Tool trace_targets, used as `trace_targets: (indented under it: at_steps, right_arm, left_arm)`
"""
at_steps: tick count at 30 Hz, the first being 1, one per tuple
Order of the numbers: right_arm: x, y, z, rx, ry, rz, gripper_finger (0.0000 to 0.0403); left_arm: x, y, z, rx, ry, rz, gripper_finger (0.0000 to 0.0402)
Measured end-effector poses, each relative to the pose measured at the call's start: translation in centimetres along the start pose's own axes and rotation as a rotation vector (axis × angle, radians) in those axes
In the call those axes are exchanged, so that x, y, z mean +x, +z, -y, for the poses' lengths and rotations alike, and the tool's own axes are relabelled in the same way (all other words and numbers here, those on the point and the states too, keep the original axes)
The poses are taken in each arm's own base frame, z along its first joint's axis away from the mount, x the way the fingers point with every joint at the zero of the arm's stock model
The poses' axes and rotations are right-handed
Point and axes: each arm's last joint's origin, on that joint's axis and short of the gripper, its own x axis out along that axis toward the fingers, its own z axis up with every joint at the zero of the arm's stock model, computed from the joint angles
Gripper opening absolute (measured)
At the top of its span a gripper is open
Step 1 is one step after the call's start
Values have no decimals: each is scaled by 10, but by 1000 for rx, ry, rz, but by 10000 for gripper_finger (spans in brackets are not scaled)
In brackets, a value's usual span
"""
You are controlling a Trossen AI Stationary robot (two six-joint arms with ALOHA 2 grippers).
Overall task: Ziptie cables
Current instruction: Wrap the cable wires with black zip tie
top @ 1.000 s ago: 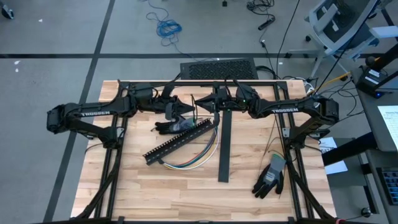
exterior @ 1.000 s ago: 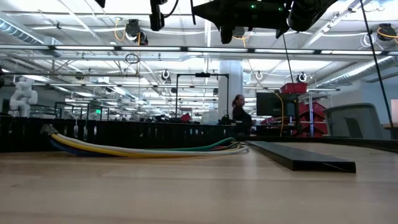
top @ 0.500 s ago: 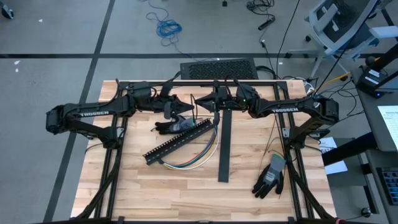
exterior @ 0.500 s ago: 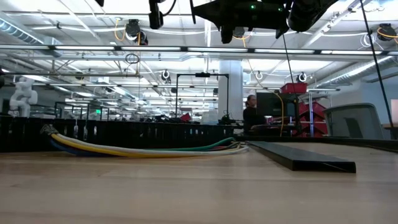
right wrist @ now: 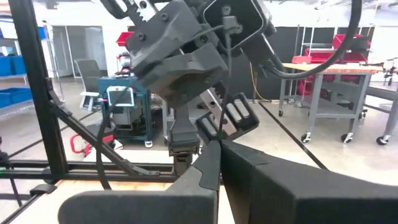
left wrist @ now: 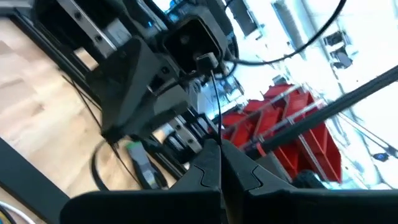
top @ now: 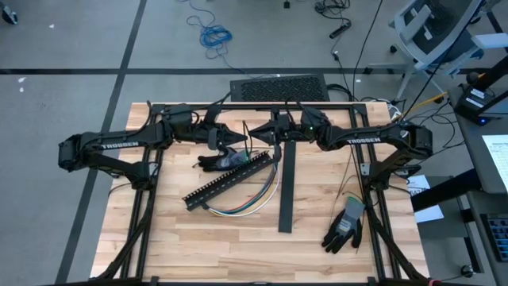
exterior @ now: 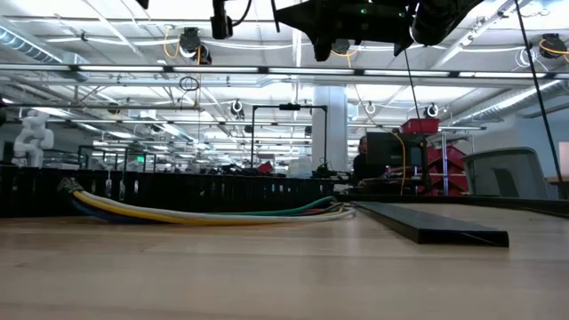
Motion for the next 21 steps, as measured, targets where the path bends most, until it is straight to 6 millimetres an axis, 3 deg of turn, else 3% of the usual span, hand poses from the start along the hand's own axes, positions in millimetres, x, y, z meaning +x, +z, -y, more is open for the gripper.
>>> trace_targets:
  at_steps: [15, 21]
  right_arm:
    - [0, 0, -3, -15, 93, -1, 0]
    - [0, -1, -4, -29, 107, -8, 0]
  left_arm:
    - [-4, 5, -4, -99, -20, -32, 0]
    - [-4, 7, -4, -215, -30, -31, 0]
